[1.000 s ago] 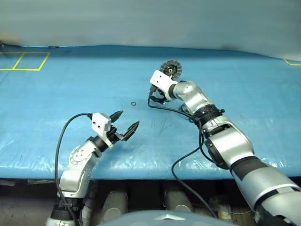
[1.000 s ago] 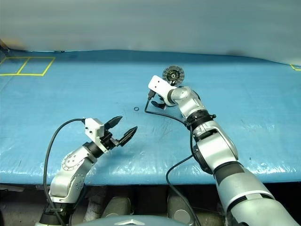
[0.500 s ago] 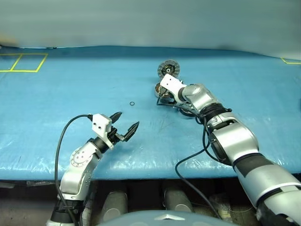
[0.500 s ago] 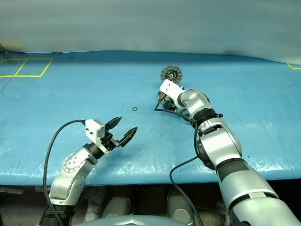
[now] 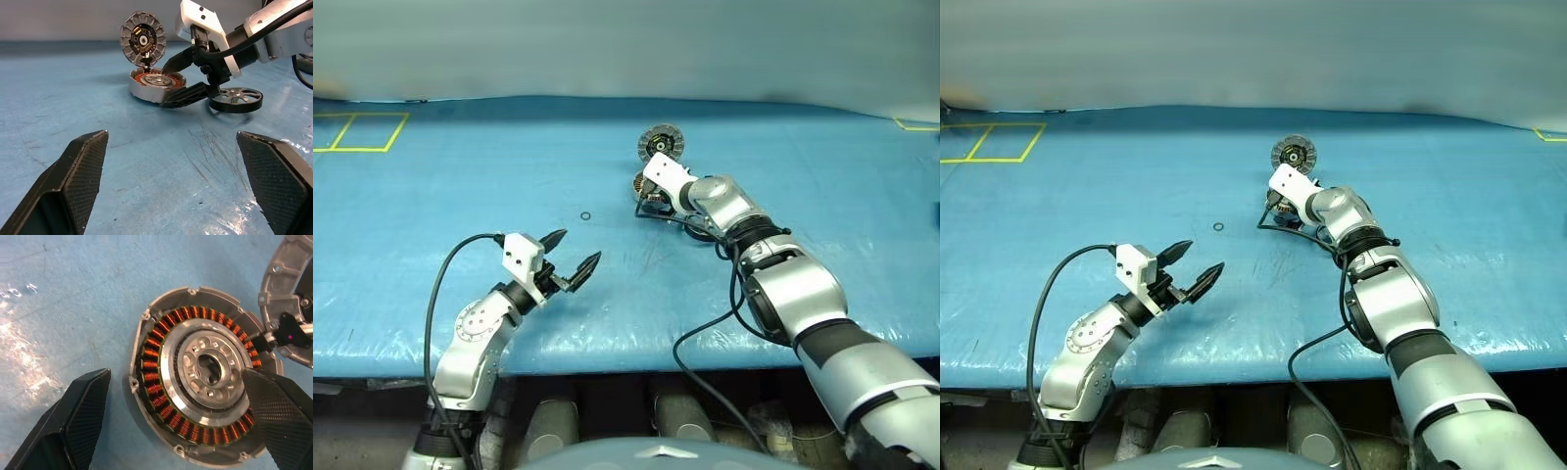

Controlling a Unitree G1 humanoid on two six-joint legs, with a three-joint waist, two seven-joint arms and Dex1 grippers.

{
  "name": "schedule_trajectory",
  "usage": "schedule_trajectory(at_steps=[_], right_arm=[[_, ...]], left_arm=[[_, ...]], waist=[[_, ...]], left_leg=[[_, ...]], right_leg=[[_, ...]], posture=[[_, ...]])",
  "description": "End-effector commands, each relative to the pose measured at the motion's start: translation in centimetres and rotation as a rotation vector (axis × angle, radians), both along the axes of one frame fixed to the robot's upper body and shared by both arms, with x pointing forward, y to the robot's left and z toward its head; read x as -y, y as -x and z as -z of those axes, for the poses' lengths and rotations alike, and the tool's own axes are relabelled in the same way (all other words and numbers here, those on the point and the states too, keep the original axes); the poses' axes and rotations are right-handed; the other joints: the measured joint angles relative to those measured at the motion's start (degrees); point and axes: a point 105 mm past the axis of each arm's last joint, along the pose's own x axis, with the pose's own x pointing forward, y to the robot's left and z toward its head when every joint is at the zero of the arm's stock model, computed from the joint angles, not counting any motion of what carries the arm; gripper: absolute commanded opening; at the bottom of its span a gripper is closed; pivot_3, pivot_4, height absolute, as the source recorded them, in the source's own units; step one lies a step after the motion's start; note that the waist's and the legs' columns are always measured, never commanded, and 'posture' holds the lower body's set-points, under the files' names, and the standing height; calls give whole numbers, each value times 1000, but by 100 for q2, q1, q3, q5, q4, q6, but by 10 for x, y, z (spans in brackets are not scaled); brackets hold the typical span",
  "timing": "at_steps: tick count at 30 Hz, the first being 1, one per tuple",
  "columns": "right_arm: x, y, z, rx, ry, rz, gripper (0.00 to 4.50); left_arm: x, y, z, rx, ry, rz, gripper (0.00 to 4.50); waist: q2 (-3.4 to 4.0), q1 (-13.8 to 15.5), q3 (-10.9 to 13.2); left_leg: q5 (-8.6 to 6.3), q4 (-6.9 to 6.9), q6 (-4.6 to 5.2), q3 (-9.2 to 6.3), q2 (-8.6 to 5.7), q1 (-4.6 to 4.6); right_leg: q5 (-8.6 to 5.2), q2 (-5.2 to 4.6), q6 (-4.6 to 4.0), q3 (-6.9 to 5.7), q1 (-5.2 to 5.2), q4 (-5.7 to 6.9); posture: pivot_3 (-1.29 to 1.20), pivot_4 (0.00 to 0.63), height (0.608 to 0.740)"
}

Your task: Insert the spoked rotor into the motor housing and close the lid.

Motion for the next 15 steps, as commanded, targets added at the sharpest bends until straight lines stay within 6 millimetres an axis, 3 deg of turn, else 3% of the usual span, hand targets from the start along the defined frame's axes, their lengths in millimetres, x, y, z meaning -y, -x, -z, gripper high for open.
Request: schedule_trajectory(at_steps=[1, 8, 11, 15], right_arm=[[-9, -2, -10, 43, 17, -44, 4484], [-1, 2, 13, -2, 44, 23, 4484], [-3, 5, 17, -18, 68, -12, 3883], [-1, 5, 16, -16, 83, -15, 2557]], left_arm=[[5, 4, -16, 55, 15, 38, 4500], [1, 5, -23, 78, 25, 21, 4500], [-1, 6, -22, 76, 20, 12, 4500], [-3, 6, -22, 77, 21, 0, 4500]], waist=[[1, 2, 1], [1, 4, 0], [2, 3, 0], [0, 11, -1]], left_leg=[[0, 0, 0, 0, 0, 0], [1, 2, -1, -1, 0, 5], [1, 2, -2, 0, 0, 14], [1, 2, -2, 0, 0, 21]], right_leg=[[0, 0, 0, 0, 0, 0], [0, 0, 0, 0, 6, 1], [0, 0, -1, 1, 10, 7], [0, 2, -1, 2, 16, 11]], posture=[[0, 150, 740], [0, 150, 740], [0, 150, 740], [0, 150, 740]])
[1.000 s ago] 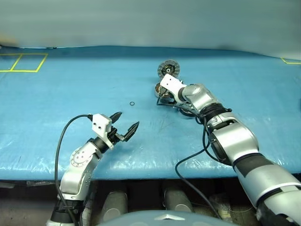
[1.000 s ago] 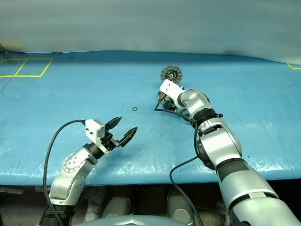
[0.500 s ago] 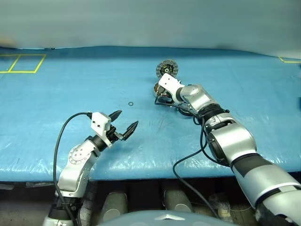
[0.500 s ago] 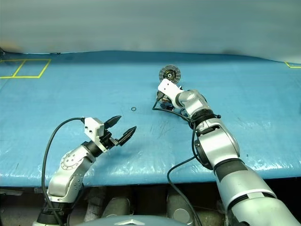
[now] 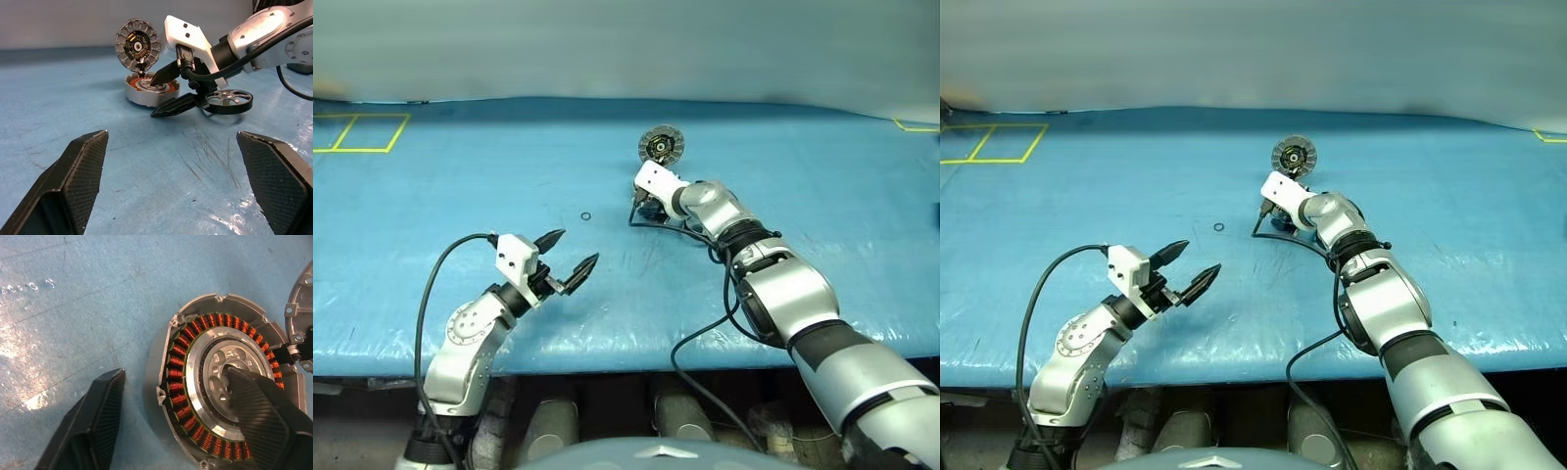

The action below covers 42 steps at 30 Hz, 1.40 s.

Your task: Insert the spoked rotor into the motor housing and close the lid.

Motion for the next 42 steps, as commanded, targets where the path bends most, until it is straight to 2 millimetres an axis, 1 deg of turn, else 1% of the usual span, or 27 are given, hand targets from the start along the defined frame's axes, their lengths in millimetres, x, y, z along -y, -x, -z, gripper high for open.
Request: schedule_trajectory(at_steps=[1, 2, 7, 11, 13, 14, 16, 19, 21, 22, 26, 27, 29, 31, 34, 37, 42], right_arm=[[7, 2, 7, -26, 24, 15, 2230], [9, 2, 7, -25, 36, 23, 2060], [7, 5, 9, -48, 57, -25, 2060], [2, 7, -1, -43, 59, -95, 2060], [-2, 13, -5, -59, 46, -139, 2060], [-4, 20, -5, -68, 44, -172, 2060], [-6, 41, -3, -90, 39, -217, 2060], [-5, 76, 2, -104, 28, -202, 2060], [-8, 97, 5, -134, 4, -196, 2060], [-11, 111, 9, -147, 5, -208, 2060], [-16, 155, 26, -205, 3, -193, 2060], [-17, 163, 30, -218, 5, -191, 2060], [-16, 173, 34, -220, 31, -204, 2060], [-10, 175, 41, -201, 69, -188, 2060], [-6, 171, 43, -178, 79, -153, 2060], [-5, 159, 35, -100, 114, -153, 2060], [-13, 149, 27, -50, 115, -164, 2060]], left_arm=[[0, 0, -15, 59, 3, -3, 4500], [0, 0, -15, 60, 6, -6, 4500], [5, -1, -14, 57, 12, 2, 4500], [6, -2, -13, 56, 14, 3, 4500], [6, -2, -13, 55, 16, 3, 4500], [7, -2, -12, 53, 17, 3, 4500], [8, -2, -11, 49, 20, 6, 4500], [9, -1, -9, 40, 29, 11, 4500], [10, -1, -7, 34, 30, 12, 4500], [11, -2, -6, 29, 31, 17, 4500], [15, -4, -6, 23, 33, 39, 4500], [16, -6, -6, 23, 34, 44, 4500], [18, -8, -6, 24, 34, 53, 4500], [22, -9, -6, 25, 32, 74, 4500], [25, -10, -7, 24, 35, 90, 4500], [28, -13, -8, 27, 30, 103, 4500], [31, -16, -10, 32, 29, 111, 4500]], waist=[[-3, 6, -2], [-1, 6, -2], [-1, 15, -2], [-1, 15, -2], [0, 13, -1], [-1, 21, -2], [2, 46, -4], [6, 81, -7], [7, 77, -7], [6, 92, -8], [2, 121, -10], [0, 127, -11], [-2, 129, -12], [-7, 135, -15], [-15, 158, -20], [-25, 155, -24], [-27, 150, -23]], left_leg=[[0, 0, 0, -2, 0, 0], [0, 1, 0, -1, 0, 4], [0, 1, 0, -3, -1, 22], [-1, 0, 1, -4, -1, 23], [-1, -1, 1, -7, -1, 22], [-1, -3, 2, -6, -1, 22], [-2, -4, 3, -9, 0, 20], [-5, -6, 6, -17, 1, 10], [-7, -5, 6, -18, 2, 11], [-6, -4, 5, -16, 2, 10], [-6, 2, 5, -20, 2, 27], [-6, 3, 4, -21, 2, 29], [-4, 5, 0, -19, 3, 33], [1, 9, -6, -18, 3, 37], [5, 12, -9, -19, 3, 46], [5, 13, -10, -19, 3, 50], [13, 16, -10, -17, 6, 51]], right_leg=[[0, 0, 0, -1, 3, 0], [0, 0, 0, -1, 7, -1], [0, 0, 0, -2, 24, -2], [-1, 0, 0, -3, 28, -6], [-1, 0, 0, -4, 28, -7], [-1, 0, 0, -4, 27, -9], [-1, 0, 0, -7, 28, -13], [-2, -1, 1, -13, 27, -22], [-2, -1, 1, -15, 27, -23], [-2, -1, 1, -13, 26, -23], [-6, 2, -1, -17, 45, -23], [-8, 3, -2, -18, 47, -23], [-10, 5, -2, -17, 50, -25], [-17, 6, 12, -17, 53, -26], [-24, 6, 28, -17, 64, -27], [-23, 6, 29, -17, 69, -26], [-19, 7, 27, -15, 69, -26]], posture=[[0, 150, 740], [0, 150, 740], [0, 150, 740], [0, 150, 740], [0, 150, 740], [0, 150, 740], [0, 150, 740], [0, 150, 740], [0, 150, 740], [0, 150, 740], [0, 150, 740], [0, 150, 740], [0, 150, 740], [0, 150, 740], [0, 150, 740], [0, 150, 740], [0, 150, 740]])
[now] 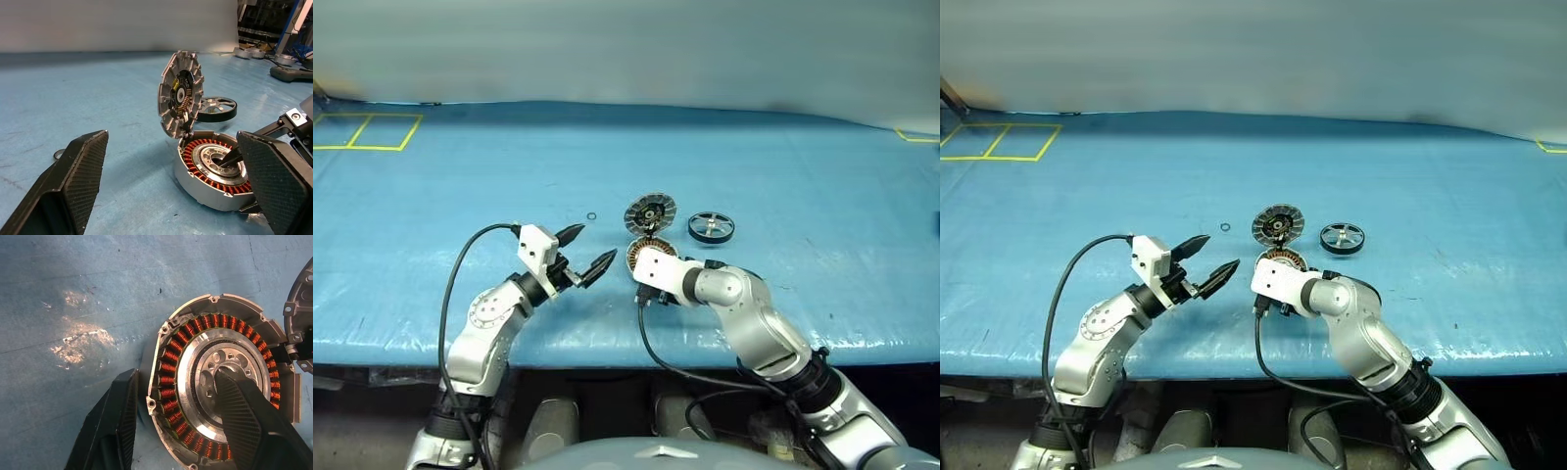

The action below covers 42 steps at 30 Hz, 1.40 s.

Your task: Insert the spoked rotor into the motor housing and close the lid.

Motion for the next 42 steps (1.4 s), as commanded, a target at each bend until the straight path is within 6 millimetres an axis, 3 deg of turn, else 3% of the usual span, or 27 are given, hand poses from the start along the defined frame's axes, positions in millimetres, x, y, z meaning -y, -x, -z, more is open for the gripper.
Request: schedule_trajectory(at_steps=[1, 9, 10, 14, 20, 26, 29, 35, 39, 42], right_arm=[[0, -10, 1, 26, 19, 23, 2060], [-7, -11, -2, 26, -9, -3, 2060], [-8, -9, -3, 20, -24, -2, 2786], [-14, 1, -12, -19, -112, -21, 4001], [-13, 14, -42, 7, -256, -60, 4001], [8, 19, -69, 124, -435, -12, 4001], [21, 22, -77, 140, -610, 86, 4001], [54, 37, -72, 112, -913, 376, 4001], [55, 53, -63, 102, -898, 408, 4001], [55, 53, -59, 103, -886, 428, 4001]], left_arm=[[4, -2, -6, 26, 2, 18, 4500], [7, 1, -5, 22, 0, 29, 4500], [7, 1, -5, 21, -1, 31, 4500], [7, 0, -6, 23, 0, 33, 4500], [4, 0, -8, 25, -4, 38, 4500], [0, -3, -8, 28, -28, 38, 4500], [-2, -7, -6, 18, -39, 27, 4500], [-23, -35, 1, 43, -155, -122, 4500], [-34, -66, -3, 57, -179, -262, 4500], [-24, -81, -2, 72, -190, -268, 4500]], waist=[[0, -2, 0], [0, 2, 0], [0, 2, 1], [0, 13, 1], [2, 21, 5], [-4, 42, 9], [-4, 42, 9], [-2, 43, 9], [0, 55, 10], [1, 34, 10]], left_leg=[[0, 0, 0, 0, 0, 0], [0, -9, 0, -2, 0, -8], [0, -10, 0, -2, 0, -8], [-2, -13, 2, -4, -1, -16], [-6, -19, 6, -5, -1, -26], [-7, -16, 8, -4, -3, -28], [-7, -17, 8, -4, -2, -28], [-7, -17, 8, -4, -1, -27], [-7, -17, 8, -4, -2, -28], [-5, -14, 5, -1, -2, -25]], right_leg=[[1, 0, 0, 0, 0, 0], [17, 0, -18, -1, -10, -2], [17, 0, -18, 0, -11, -2], [15, 0, -19, -1, -16, -5], [11, 0, -25, -2, -23, -10], [9, -2, -21, -2, -21, -14], [1, -1, -10, -3, -21, -13], [2, 1, -12, -2, -21, -9], [0, -1, -9, -2, -22, -12], [-3, 0, 10, 0, -21, -11]], posture=[[0, 150, 740], [0, 150, 740], [0, 150, 740], [0, 150, 740], [0, 150, 740], [0, 150, 740], [0, 150, 740], [0, 150, 740], [0, 150, 740], [0, 150, 740]])
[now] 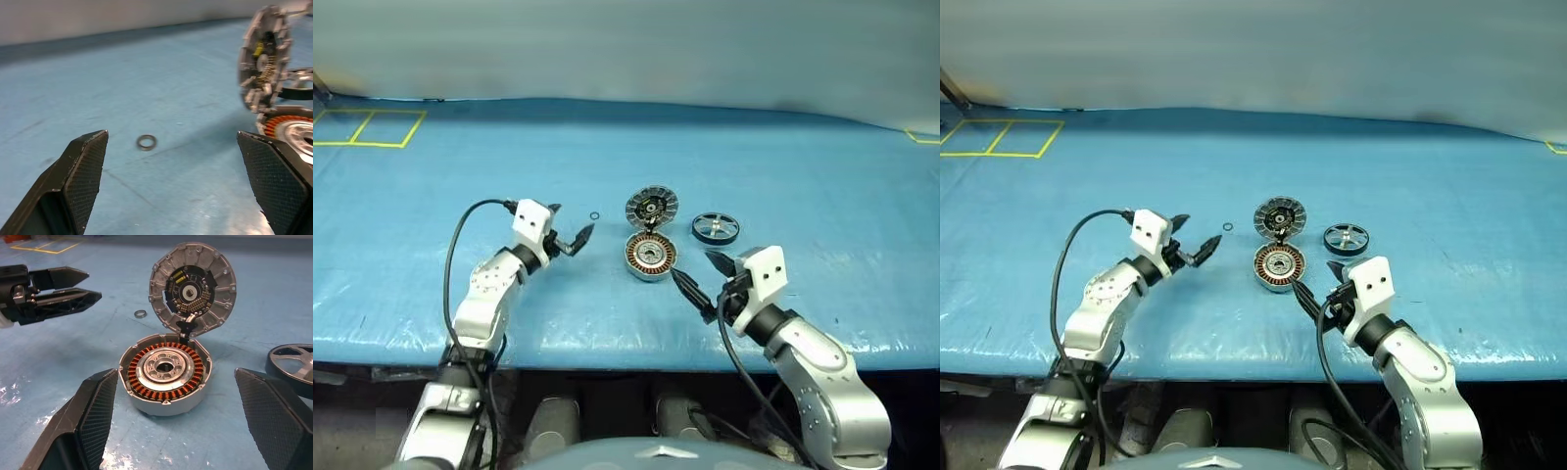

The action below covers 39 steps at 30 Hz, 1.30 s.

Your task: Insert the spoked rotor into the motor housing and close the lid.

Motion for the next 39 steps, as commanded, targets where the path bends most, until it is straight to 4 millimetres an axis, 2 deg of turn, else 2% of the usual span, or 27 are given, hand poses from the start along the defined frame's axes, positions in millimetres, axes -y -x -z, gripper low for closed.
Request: schedule_trajectory(at_steps=[1, 5, 10, 13, 18, 32, 35, 39], right_arm=[[-4, 1, -12, 71, 22, 5, 4001], [0, -4, -14, 85, 33, 45, 4001], [6, -3, -6, 58, 70, 85, 4001], [9, -3, -5, 58, 74, 110, 4001], [11, -4, -8, 63, 70, 117, 4001], [14, -8, -6, 51, 117, 112, 4001], [15, -9, -6, 54, 121, 119, 4044], [15, -9, -6, 52, 115, 124, 4044]], left_arm=[[13, -17, -5, 49, -11, -14, 4500], [26, -41, -3, 12, 44, -84, 4500], [39, -51, 7, -16, -29, -100, 4500], [46, -49, 31, -98, -90, -99, 4500], [57, -41, 50, -181, -143, -71, 4500], [57, -37, 69, -252, -159, -132, 4500], [55, -37, 71, -251, -162, -137, 3903], [53, -37, 73, -254, -186, -141, 2627]], waist=[[1, 1, -1], [-2, 17, 1], [-3, -4, 1], [-2, -3, 1], [-4, 9, 1], [-3, 40, -3], [-3, 43, -4], [-2, 19, -5]], left_leg=[[0, 0, 0, 3, 0, 4], [0, 1, 0, -1, -3, -2], [-2, -2, 4, -2, -7, -9], [-5, -6, 8, -2, -6, -9], [-6, -2, 9, -3, -8, -14], [-4, 4, 6, -2, -8, 6], [-4, 4, 6, -2, -8, 6], [-4, 3, 6, -2, -7, 8]], right_leg=[[0, 0, 1, 3, 2, 0], [2, 0, 3, 1, 2, -1], [4, -1, 1, 2, -2, -3], [3, -1, -7, 2, -3, -3], [2, -3, -7, 1, -4, -4], [-4, -3, 14, 2, 13, -1], [-4, -3, 14, 2, 13, -1], [-4, -2, 14, 3, 13, 0]], posture=[[0, 150, 740], [0, 150, 740], [0, 150, 740], [0, 150, 740], [0, 150, 740], [0, 150, 740], [0, 150, 740], [0, 150, 740]])
